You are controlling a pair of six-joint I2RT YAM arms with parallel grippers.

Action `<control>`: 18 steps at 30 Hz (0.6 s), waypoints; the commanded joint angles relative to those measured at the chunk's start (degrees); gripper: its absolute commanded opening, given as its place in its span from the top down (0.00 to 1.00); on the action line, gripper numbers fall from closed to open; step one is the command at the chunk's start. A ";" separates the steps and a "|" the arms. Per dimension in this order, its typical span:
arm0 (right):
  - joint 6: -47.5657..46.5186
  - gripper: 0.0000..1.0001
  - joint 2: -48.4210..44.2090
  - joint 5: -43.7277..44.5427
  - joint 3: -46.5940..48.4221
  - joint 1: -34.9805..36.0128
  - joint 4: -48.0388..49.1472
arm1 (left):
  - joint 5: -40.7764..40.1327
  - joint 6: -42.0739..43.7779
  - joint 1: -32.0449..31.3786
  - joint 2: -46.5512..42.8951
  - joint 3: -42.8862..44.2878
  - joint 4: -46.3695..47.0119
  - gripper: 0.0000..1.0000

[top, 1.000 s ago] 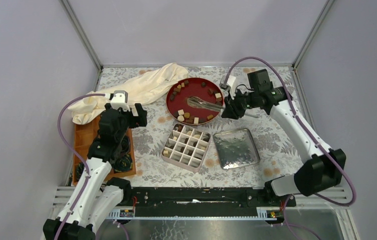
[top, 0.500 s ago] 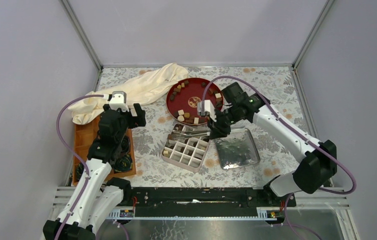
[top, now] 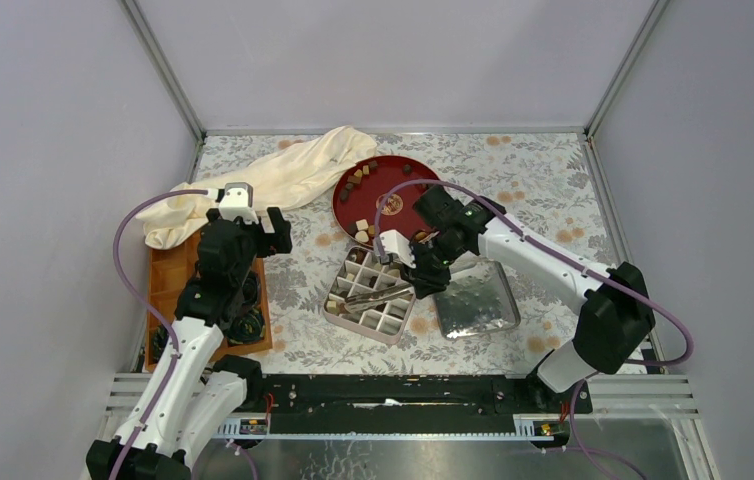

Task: Pack the chocolate
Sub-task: Place the fake chocolate in the packing box.

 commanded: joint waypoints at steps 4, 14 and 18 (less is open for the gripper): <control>-1.22 0.86 -0.38 1.67 -0.63 0.63 0.08 | 0.22 0.89 -0.33 -0.80 -0.42 2.13 0.01; -0.94 0.77 0.27 2.11 -0.49 0.81 0.06 | 0.39 0.89 -0.31 -0.87 -0.40 2.13 0.01; -0.94 0.72 0.39 2.12 -0.57 0.84 0.11 | 0.50 0.90 -0.33 -0.80 -0.48 2.10 0.01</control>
